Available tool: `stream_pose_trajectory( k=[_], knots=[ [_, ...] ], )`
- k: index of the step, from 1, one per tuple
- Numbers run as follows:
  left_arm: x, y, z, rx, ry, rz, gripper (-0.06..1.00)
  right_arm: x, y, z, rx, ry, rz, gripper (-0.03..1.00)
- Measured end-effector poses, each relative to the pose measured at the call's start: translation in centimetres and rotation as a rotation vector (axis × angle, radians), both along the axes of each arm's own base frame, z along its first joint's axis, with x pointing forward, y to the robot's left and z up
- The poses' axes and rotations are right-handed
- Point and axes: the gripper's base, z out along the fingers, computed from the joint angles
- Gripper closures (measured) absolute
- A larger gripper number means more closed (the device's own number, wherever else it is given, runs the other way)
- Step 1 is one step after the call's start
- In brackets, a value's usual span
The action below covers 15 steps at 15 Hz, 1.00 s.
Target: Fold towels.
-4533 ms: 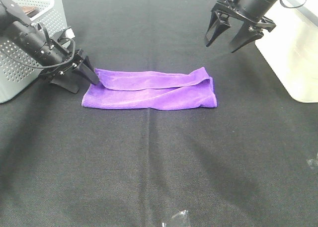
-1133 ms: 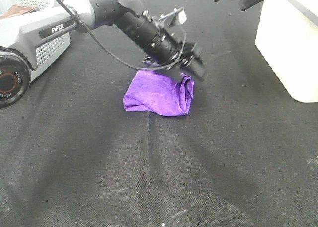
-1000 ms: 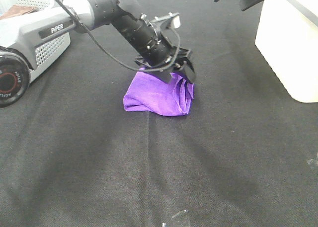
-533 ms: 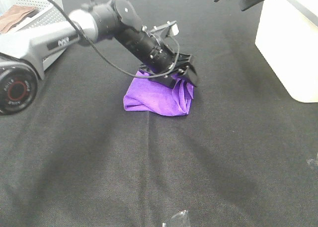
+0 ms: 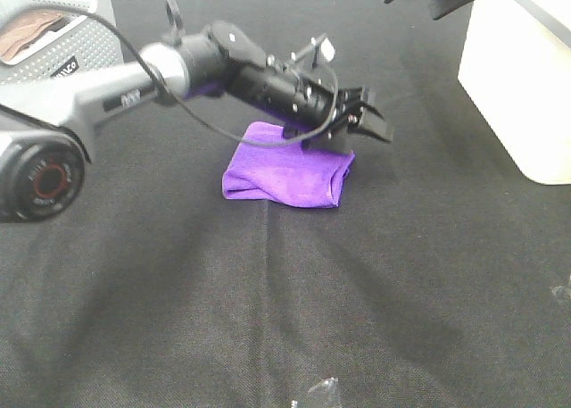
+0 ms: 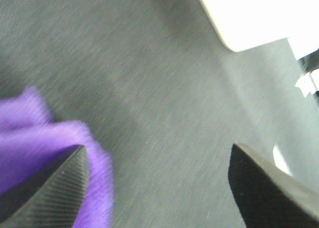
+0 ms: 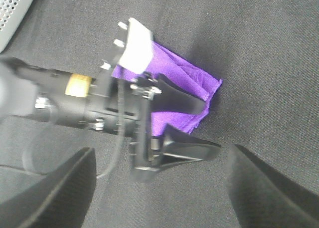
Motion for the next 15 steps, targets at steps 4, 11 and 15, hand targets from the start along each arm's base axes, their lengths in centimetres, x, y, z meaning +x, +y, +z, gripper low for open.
stream_pose_trajectory(
  k=[4,11,15],
  knots=[
    [-0.3,-0.4,-1.8,-0.073,0.037,-0.028,0.23,0.0,0.0,0.0,0.001,0.000,0.000,0.27],
    [0.7,6.5,11.8,0.123,-0.124,-0.120,0.22,-3.0,-0.6,5.5,-0.003,-0.130,-0.006,0.27],
    [0.6,10.2,16.3,0.365,-0.214,-0.034,0.21,-6.6,-1.7,8.2,-0.062,-0.186,-0.035,0.27]
  ],
)
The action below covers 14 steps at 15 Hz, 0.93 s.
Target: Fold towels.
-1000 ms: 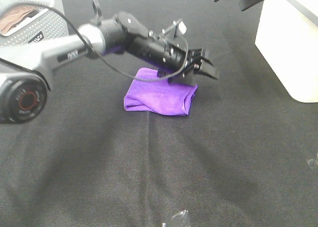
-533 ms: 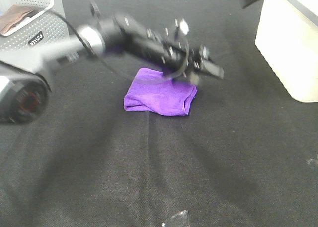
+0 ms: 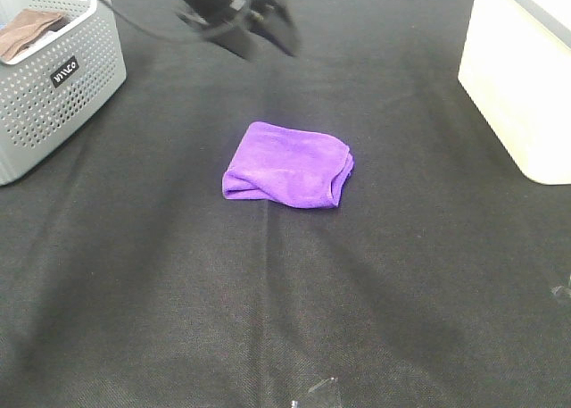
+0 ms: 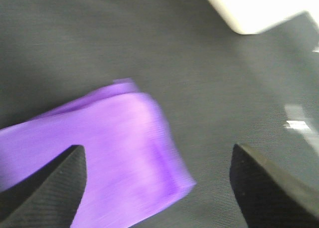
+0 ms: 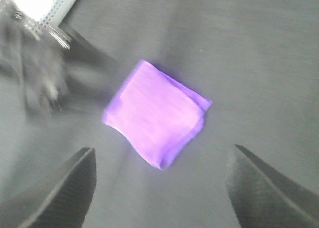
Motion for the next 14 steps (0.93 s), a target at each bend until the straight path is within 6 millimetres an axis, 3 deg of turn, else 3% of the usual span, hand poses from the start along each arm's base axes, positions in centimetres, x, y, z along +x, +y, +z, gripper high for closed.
stream_pose_trajectory(
  k=[4,7,9,10,11,14],
  knots=[
    [-1.1,5.8,6.2,0.296,-0.158,0.255,0.21,-6.7,-2.3,1.3,-0.123,-0.015,-0.097,0.27],
    [-4.6,15.1,9.6,0.363,-0.101,0.441,0.21,-14.0,-4.0,2.0,-0.176,-0.068,-0.149,0.27],
    [-9.3,20.7,11.4,0.396,-0.056,0.554,0.21,-18.8,-4.9,1.9,-0.181,-0.119,-0.172,0.27],
    [-12.3,22.2,12.1,0.402,-0.043,0.588,0.21,-21.5,-5.3,1.8,-0.167,-0.152,-0.183,0.27],
    [-17.7,23.7,13.0,0.408,-0.033,0.633,0.21,-25.2,-5.8,1.2,-0.150,-0.202,-0.195,0.27],
    [-29.8,23.4,14.9,0.375,-0.166,0.691,0.21,-32.0,-6.7,-1.0,-0.103,-0.317,-0.222,0.27]
  ],
)
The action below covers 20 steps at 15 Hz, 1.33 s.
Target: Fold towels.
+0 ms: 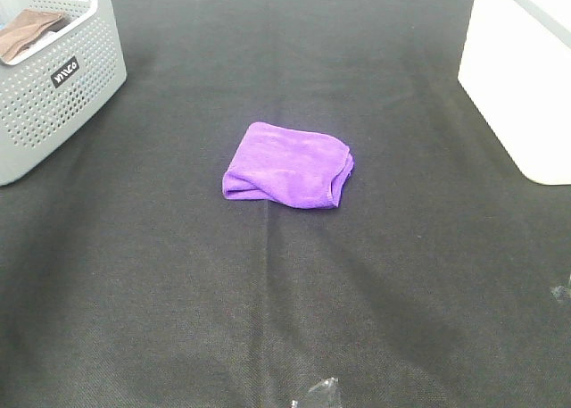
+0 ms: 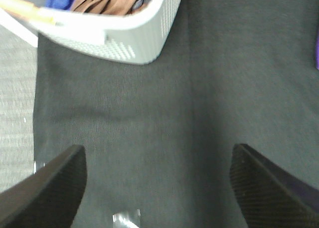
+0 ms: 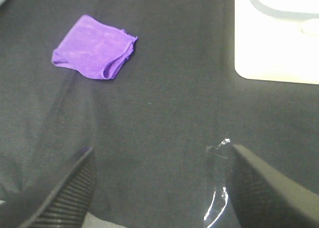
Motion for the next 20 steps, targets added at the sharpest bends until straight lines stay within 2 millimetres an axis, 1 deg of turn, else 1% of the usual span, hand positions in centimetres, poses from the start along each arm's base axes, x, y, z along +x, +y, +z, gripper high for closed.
stream_pose_trajectory(
  k=[2,3,4,5,6,8,9,11,13,15,17,20],
  knots=[
    [-6.4,-0.7,-1.6,0.000,-0.063,-0.004,0.21,-2.8,-0.4,-2.0,0.009,-0.052,-0.001,0.27],
    [-9.5,-1.0,-2.6,0.005,-0.112,-0.006,0.21,-3.6,-0.5,-3.2,0.010,-0.059,-0.001,0.27],
    [-12.0,-1.3,-3.7,0.011,-0.166,-0.006,0.21,-4.4,-0.6,-4.5,0.011,-0.067,-0.001,0.27],
    [-12.0,-1.3,-3.7,0.011,-0.166,-0.006,0.21,-4.4,-0.6,-4.5,0.011,-0.067,-0.001,0.27],
    [-15.5,-1.7,-5.5,0.016,-0.246,-0.007,0.21,-5.1,-0.7,-6.3,0.011,-0.066,-0.001,0.27],
    [-18.7,-2.0,-8.0,0.025,-0.324,-0.009,0.21,-5.9,-0.8,-8.4,0.012,-0.078,-0.001,0.27],
    [-19.8,-2.1,-9.1,0.028,-0.348,-0.009,0.21,-6.3,-0.9,-9.4,0.014,-0.089,-0.001,0.27],
    [-21.2,-2.3,-11.2,0.030,-0.388,-0.011,0.21,-6.7,-0.9,-11.0,0.014,-0.094,-0.001,0.27],
    [-20.7,-2.4,-12.5,0.007,-0.361,-0.023,0.21,-6.2,-0.8,-12.2,0.006,-0.057,0.001,0.27],
    [-20.0,-2.7,-12.8,-0.036,-0.413,-0.042,0.21,-5.4,-0.7,-13.0,0.002,-0.064,0.003,0.27],
    [-19.7,-2.9,-12.9,-0.063,-0.428,-0.042,0.21,-4.7,-0.7,-13.9,0.001,-0.061,0.002,0.27],
    [-19.6,-2.8,-12.9,-0.081,-0.438,-0.022,0.21,-4.6,-0.6,-13.9,-0.001,-0.069,0.006,0.27]
  ],
)
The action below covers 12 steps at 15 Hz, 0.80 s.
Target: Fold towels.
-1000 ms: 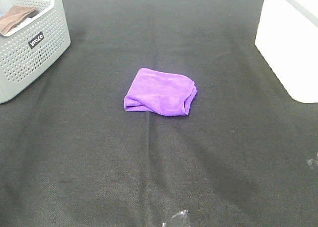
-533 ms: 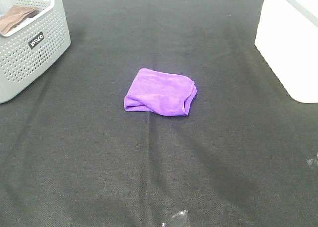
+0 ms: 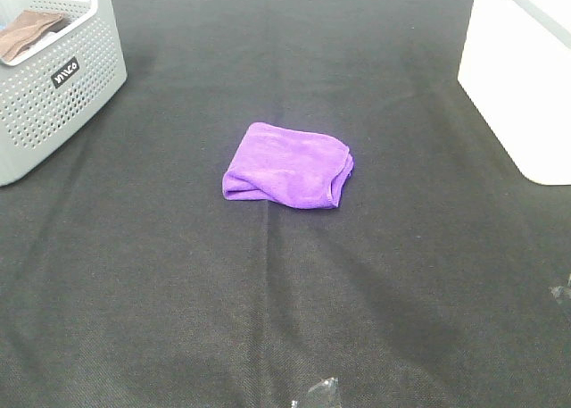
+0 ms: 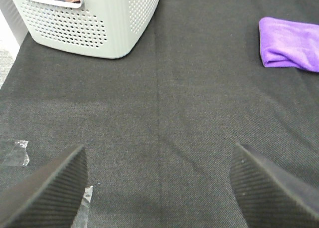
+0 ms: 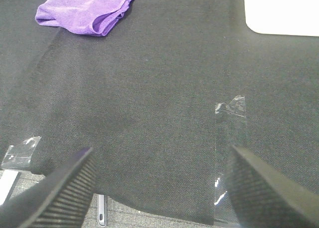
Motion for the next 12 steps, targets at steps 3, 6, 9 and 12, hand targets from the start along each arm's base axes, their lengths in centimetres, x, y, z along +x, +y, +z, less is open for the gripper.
stream_pose_trajectory(
  k=[3,6,9,12],
  knots=[
    [0.01,0.06,0.04,0.002,-0.006,-0.011,0.21,0.00,0.00,0.00,-0.001,0.000,0.001,0.27],
    [-0.02,0.09,0.04,0.001,-0.006,-0.046,0.21,0.00,0.01,0.00,0.000,0.000,0.001,0.27],
    [-0.02,0.09,0.04,-0.002,-0.005,-0.044,0.21,0.00,0.01,0.00,0.000,0.000,0.001,0.27],
    [-0.02,0.08,0.05,-0.003,-0.006,-0.045,0.21,0.01,0.04,0.01,0.003,-0.001,-0.029,0.27]
  ],
)
